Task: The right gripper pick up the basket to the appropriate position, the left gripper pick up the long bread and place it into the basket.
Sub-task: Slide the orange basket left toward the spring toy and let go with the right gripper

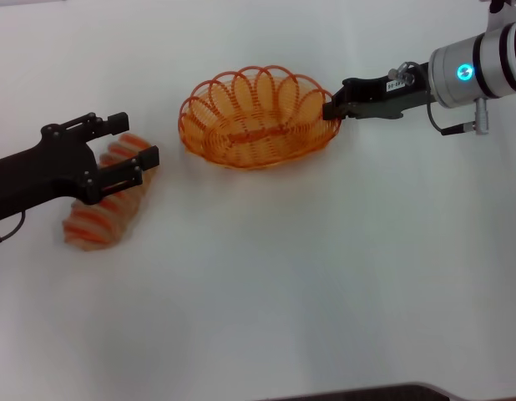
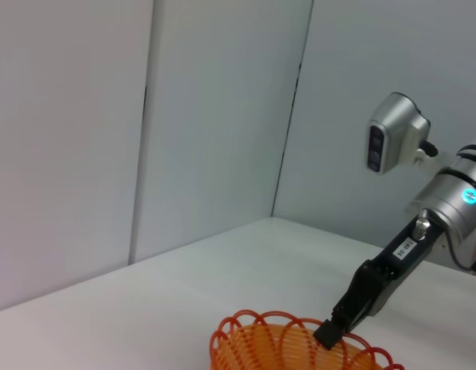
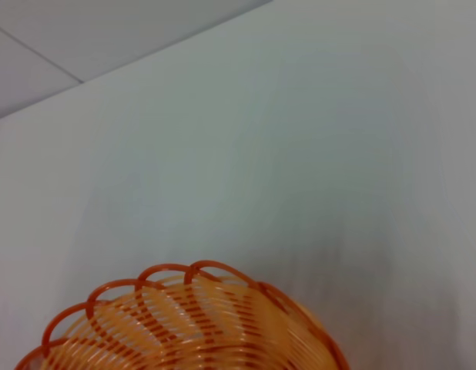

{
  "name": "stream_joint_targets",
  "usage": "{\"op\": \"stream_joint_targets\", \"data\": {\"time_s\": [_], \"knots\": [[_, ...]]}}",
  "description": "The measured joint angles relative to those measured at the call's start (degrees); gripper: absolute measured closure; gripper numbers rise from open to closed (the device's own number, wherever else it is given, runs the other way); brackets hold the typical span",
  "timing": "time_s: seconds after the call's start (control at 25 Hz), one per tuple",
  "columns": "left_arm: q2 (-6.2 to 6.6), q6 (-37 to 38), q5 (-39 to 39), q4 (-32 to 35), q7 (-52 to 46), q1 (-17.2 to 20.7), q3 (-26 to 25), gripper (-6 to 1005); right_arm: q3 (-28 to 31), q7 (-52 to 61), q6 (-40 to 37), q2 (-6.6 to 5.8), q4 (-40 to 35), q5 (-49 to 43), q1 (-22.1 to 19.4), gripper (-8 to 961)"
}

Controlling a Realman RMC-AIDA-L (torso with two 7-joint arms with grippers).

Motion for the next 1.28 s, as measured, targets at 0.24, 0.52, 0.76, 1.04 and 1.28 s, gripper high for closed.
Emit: {"op": "stream_joint_targets", "data": {"time_s": [0.24,0.52,0.76,1.04,1.28], "knots": [[-0.05,-0.39,0.0,0.0,0.09,0.0,0.71,280,0.08,0.0,0.14,0.05,0.63,0.0,0.06,878],[-0.42,-0.39,0.0,0.0,0.09,-0.32,0.79,281,0.37,0.06,0.16,0.08,0.84,0.06,0.03,878],[-0.42,-0.34,0.0,0.0,0.09,-0.43,0.79,281,0.4,0.57,0.01,0.04,0.88,0.6,-0.13,862],[-0.24,-0.44,0.0,0.0,0.09,-0.29,1.13,280,0.47,1.51,0.36,-0.18,1.88,0.69,0.09,823],[0.19,-0.42,0.45,0.19,0.09,0.09,1.65,280,0.61,1.57,0.17,-0.18,1.89,0.7,-0.03,665]]}}
